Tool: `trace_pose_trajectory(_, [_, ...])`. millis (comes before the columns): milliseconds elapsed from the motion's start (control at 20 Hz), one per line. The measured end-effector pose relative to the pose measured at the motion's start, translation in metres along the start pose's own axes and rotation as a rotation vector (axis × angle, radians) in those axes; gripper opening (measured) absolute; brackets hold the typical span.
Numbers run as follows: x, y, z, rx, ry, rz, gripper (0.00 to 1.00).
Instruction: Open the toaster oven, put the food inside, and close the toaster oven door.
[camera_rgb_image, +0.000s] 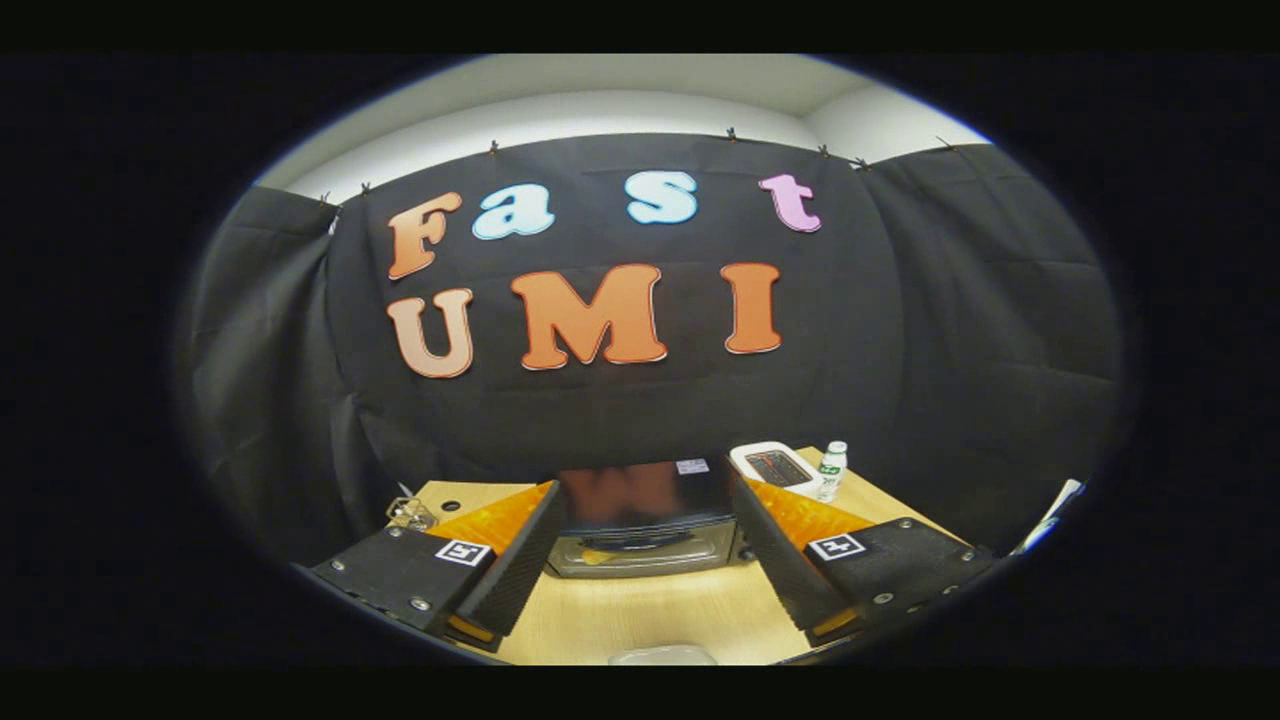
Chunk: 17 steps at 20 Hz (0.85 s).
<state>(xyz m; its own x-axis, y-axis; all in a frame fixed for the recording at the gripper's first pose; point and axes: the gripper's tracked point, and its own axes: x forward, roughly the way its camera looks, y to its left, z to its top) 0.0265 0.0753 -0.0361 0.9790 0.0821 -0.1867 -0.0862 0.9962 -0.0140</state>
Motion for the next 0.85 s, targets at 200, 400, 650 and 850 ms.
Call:
trace_pose_trajectory(200, [0.002, 0.003, 0.003, 0.005, -0.005, 0.013, 0.99])
trace_pose_trajectory(400, [0.006, 0.004, 0.000, 0.001, 0.002, 0.013, 0.99])
trace_pose_trajectory(650, [0.009, 0.006, 0.000, 0.005, 0.000, 0.015, 0.99])
trace_pose_trajectory(850, [0.009, 0.007, -0.002, 0.001, 0.004, 0.017, 0.99])
